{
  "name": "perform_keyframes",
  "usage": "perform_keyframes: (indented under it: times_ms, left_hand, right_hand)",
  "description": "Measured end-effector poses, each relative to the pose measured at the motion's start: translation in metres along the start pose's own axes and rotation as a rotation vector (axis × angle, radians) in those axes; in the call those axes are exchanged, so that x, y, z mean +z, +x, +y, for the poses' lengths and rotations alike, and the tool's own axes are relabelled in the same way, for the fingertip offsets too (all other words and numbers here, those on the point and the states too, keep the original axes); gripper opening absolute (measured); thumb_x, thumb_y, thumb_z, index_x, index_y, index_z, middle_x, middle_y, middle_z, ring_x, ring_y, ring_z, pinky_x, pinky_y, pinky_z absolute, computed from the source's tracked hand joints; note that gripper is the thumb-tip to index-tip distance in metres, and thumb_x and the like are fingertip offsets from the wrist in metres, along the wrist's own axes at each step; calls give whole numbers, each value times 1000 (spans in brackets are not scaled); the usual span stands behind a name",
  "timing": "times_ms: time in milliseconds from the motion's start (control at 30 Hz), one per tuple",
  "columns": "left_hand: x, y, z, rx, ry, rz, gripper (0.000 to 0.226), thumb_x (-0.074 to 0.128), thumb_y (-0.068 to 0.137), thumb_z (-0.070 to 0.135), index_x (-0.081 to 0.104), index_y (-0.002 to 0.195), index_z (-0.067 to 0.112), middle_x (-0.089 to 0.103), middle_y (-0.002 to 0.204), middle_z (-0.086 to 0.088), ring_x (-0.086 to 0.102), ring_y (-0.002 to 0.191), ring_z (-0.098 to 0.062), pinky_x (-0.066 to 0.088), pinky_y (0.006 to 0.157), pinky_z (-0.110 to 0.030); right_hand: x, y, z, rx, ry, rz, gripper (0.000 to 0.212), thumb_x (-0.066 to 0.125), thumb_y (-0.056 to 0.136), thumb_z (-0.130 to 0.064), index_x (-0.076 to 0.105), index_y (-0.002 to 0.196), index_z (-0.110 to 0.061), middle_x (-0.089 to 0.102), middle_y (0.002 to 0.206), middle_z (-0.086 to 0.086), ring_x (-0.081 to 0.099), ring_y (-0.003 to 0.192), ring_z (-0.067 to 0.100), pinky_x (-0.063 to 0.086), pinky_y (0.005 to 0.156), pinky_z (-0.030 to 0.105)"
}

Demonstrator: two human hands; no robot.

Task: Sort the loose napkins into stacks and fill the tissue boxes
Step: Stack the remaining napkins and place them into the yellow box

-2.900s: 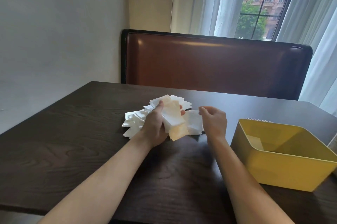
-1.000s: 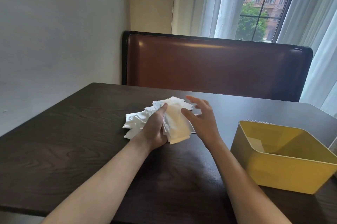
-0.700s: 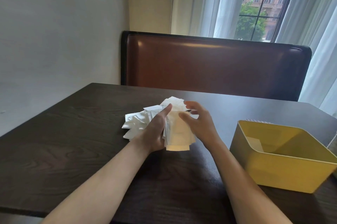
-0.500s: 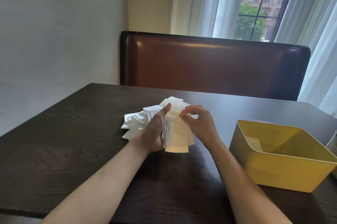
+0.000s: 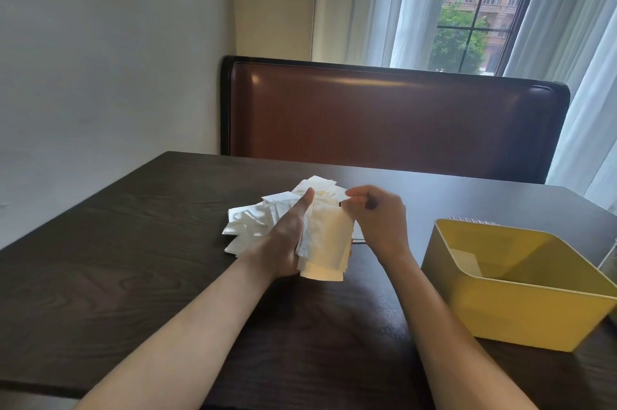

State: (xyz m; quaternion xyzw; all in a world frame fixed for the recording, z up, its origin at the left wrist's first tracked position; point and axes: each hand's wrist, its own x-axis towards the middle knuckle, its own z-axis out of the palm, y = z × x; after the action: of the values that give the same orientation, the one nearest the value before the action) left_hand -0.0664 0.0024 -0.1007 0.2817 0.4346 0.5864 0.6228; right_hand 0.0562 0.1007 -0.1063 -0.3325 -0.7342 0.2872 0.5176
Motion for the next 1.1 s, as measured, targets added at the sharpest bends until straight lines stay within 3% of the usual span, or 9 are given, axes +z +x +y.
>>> perform_keyframes:
  times_ms: [167,367,467,533,600,733,833,1000,1100]
  left_hand:
    - [0,-1,0,6,-28,-16,66,41,96,66,63,122,11,73,97,-15,72,82,-30,61,76,-48]
    - [2,-5,-1,-34,-14,-70,50,54,95,48,65,118,5,71,98,-17,72,85,-33,61,78,-45]
    - [4,-5,-1,-52,-1,-42,38,45,103,34,64,118,5,73,97,-16,73,85,-32,59,80,-44]
    - [4,-4,2,-30,-56,27,40,37,107,31,64,119,3,74,96,-17,74,84,-31,56,82,-46]
    - [2,-1,5,28,-124,75,44,34,108,31,64,116,0,74,100,-17,73,90,-31,54,89,-46]
    - [-4,0,10,104,-264,115,47,33,108,35,62,122,1,74,109,-15,67,108,-29,51,93,-48]
    - [-6,1,10,107,-287,139,46,34,108,37,65,116,3,74,113,-14,64,116,-29,51,90,-48]
    - [-9,6,8,82,-240,181,46,38,107,36,66,117,1,74,114,-13,66,113,-30,49,101,-48]
    - [-8,4,7,82,-212,177,46,42,105,37,64,123,1,73,115,-13,68,104,-28,52,96,-46]
  right_hand:
    - [3,-2,-1,41,81,-141,14,69,90,-10,74,97,-21,68,93,-13,67,87,12,55,70,12]
    - [-5,-4,-10,48,330,-56,15,70,88,-6,73,92,-20,71,90,-7,68,84,10,54,68,14]
    - [-3,-5,-9,115,347,-55,12,65,93,-11,71,94,-22,70,92,-9,68,85,9,54,68,14]
    - [-3,-3,0,183,268,-8,11,60,98,-18,70,99,-22,70,96,-10,65,86,7,55,76,16]
    - [-4,1,17,258,-14,-1,21,56,100,-24,70,113,-17,69,114,-3,62,100,10,51,91,26]
    - [0,2,41,358,-672,-326,37,54,97,-42,64,127,-23,53,142,5,42,129,28,35,106,40]
    - [4,2,42,349,-697,-348,35,56,94,-47,66,122,-28,55,138,3,43,128,28,35,104,40]
    - [5,3,48,373,-583,-205,25,69,85,-47,72,90,-23,70,104,0,58,104,23,48,93,41]
    - [5,2,47,353,-566,-182,23,75,82,-41,73,96,-22,70,102,-2,60,102,23,49,93,41]
